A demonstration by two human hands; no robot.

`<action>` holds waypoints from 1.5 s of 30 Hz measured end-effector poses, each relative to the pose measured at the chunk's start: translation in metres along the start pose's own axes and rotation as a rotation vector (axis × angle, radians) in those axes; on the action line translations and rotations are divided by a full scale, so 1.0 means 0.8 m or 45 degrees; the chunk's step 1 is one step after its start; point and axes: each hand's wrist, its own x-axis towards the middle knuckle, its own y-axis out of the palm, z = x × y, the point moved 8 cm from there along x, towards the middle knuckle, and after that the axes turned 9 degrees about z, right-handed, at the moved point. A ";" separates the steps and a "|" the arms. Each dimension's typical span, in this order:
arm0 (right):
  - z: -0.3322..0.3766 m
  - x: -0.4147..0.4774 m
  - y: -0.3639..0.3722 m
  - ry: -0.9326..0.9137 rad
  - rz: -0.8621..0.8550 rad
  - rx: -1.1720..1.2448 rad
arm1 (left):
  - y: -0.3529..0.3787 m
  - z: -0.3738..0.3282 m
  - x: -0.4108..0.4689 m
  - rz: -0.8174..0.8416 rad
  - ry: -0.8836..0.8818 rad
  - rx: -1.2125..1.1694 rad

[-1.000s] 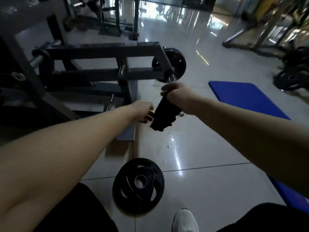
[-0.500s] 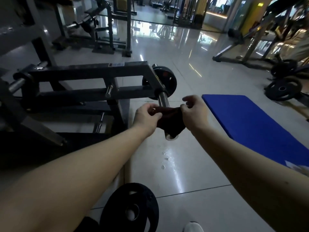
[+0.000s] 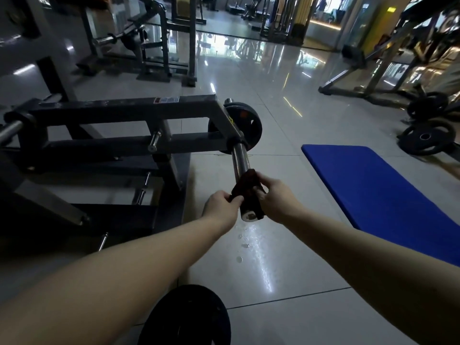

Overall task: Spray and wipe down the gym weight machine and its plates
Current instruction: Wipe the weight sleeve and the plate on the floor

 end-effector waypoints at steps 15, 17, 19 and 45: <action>0.007 0.197 0.009 0.164 0.040 0.075 | 0.008 -0.021 -0.016 0.060 0.108 -0.051; 0.010 0.211 0.011 0.155 0.037 0.062 | 0.005 -0.023 -0.017 0.059 0.112 -0.052; 0.019 0.190 0.011 0.105 0.046 0.004 | 0.004 -0.025 -0.017 0.077 0.122 -0.061; 0.017 0.099 0.023 -0.114 0.187 0.010 | 0.012 -0.015 -0.015 0.097 0.170 -0.087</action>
